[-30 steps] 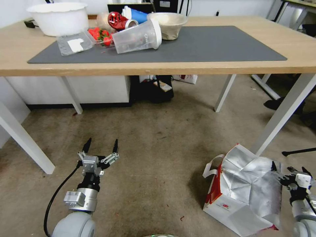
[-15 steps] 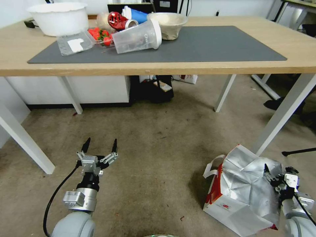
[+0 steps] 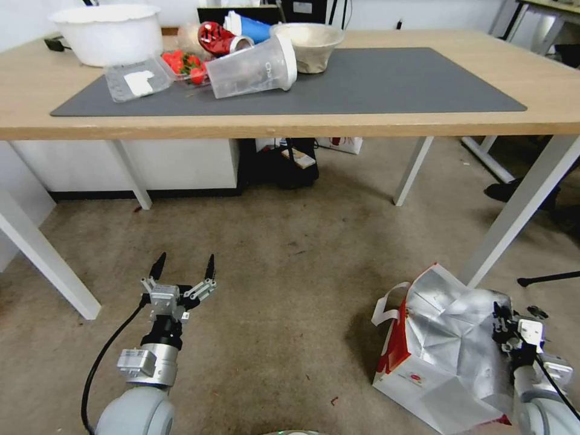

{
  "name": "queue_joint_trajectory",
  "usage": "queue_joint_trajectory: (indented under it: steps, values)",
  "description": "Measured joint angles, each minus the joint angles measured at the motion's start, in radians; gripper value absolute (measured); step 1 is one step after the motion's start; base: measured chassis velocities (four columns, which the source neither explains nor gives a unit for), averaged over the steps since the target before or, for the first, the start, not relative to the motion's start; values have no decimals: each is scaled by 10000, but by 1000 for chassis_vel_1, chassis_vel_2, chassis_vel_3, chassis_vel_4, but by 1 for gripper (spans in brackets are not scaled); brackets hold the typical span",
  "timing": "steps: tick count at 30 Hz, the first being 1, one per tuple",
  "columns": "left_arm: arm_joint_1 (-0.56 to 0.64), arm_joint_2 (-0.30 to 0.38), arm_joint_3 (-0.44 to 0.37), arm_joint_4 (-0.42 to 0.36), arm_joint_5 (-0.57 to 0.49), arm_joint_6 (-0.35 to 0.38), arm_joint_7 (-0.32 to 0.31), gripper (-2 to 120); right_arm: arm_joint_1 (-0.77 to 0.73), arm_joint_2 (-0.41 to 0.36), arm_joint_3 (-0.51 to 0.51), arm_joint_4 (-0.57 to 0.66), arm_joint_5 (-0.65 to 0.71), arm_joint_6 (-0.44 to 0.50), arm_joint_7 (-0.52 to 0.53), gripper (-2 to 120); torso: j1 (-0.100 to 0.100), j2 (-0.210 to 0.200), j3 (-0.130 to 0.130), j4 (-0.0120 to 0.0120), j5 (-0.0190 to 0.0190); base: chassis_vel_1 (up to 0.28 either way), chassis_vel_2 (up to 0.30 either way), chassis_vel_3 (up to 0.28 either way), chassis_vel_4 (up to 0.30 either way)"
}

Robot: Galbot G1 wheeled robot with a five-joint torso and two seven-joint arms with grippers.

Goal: Pick up the food delivery bag from the floor and place it on the table.

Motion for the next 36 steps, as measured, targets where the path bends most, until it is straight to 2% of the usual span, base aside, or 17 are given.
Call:
queue_joint_trajectory:
  steps: [1,10,17,30,36]
  values:
    - [0,1,0,0,-3,0,0,100,-9,7,1,1,-6,11,-17,0,0,0,0,0,0,0,0,0,0]
    - [22,-8,-25,-3,-5,0,-1,100,-87,53,35,72,91,219,-70,0,0,0,0,-1,2,0,0,0,0]
    - [72,-35,-61,-65,20,-12,-2,99,-370,176,7,654,389,405,-123,0,0,0,0,0,0,0,0,0,0]
    - [50,-94,-181,-149,59,-106,-32,99,-1228,724,-289,2683,727,828,-358,0,0,0,0,1,1,0,0,0,0]
    - [-19,-158,-193,-96,63,-158,-54,100,-1657,716,-565,3701,851,821,-445,0,0,1,0,-1,1,0,0,0,0]
